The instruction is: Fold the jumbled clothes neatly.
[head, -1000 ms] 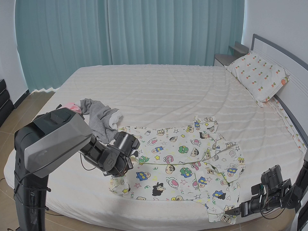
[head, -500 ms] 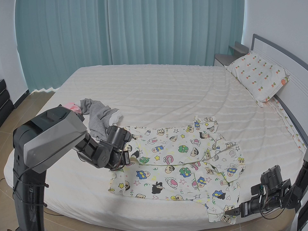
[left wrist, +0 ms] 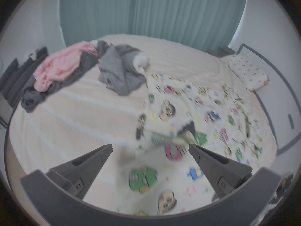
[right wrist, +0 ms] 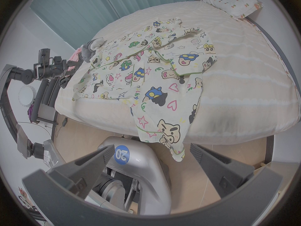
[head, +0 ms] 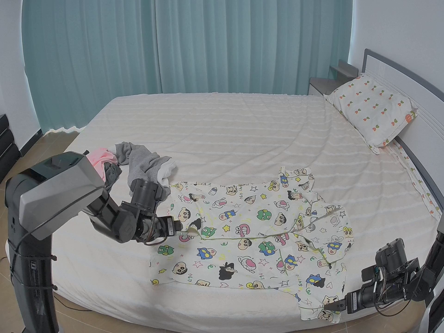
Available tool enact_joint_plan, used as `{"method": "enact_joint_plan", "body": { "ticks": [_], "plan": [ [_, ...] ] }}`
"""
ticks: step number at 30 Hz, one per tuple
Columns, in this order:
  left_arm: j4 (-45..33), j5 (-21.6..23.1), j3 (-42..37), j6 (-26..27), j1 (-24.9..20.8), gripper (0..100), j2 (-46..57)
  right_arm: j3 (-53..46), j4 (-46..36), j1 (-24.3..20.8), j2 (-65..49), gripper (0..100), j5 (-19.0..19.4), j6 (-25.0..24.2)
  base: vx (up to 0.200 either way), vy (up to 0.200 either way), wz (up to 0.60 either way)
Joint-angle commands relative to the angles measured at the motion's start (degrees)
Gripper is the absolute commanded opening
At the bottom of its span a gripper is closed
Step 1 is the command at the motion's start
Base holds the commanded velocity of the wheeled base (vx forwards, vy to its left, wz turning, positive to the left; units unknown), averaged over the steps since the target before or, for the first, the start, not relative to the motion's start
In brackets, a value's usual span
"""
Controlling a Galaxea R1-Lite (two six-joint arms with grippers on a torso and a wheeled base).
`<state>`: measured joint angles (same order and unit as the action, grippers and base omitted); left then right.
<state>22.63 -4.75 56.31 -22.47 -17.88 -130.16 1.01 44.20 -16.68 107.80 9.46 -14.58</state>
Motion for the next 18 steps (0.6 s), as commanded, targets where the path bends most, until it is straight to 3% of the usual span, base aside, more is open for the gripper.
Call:
{"method": "enact_joint_plan", "body": {
  "ticks": [1,7,11,12,14,18],
  "plan": [
    [0.1,7.0,-13.0,2.2,-0.4,100,9.0,-0.8,0.0,0.0,0.1,100,0.0,0.0,0.000,0.000,0.00],
    [3.3,5.6,-21.0,-0.4,-4.1,100,6.2,-0.8,-0.1,-0.2,0.0,100,0.0,0.0,0.000,0.000,0.00],
    [17.5,-0.3,-25.2,-0.7,-5.3,100,-1.4,-0.8,-0.1,-0.2,0.1,100,0.0,0.0,0.000,0.000,0.00],
    [18.1,-0.5,-25.3,-0.7,-5.4,100,-1.8,-0.8,-0.1,-0.2,0.0,100,0.0,0.0,0.000,0.000,0.00],
    [28.2,-3.3,-26.6,-1.1,-6.0,100,-5.9,-0.8,-0.1,-0.2,0.0,100,0.0,0.0,0.000,0.000,0.00],
    [31.3,-3.5,-27.3,-1.2,-6.2,100,-6.6,-0.8,-0.2,-0.2,0.2,100,0.0,0.0,0.000,0.000,0.00]
  ]
}}
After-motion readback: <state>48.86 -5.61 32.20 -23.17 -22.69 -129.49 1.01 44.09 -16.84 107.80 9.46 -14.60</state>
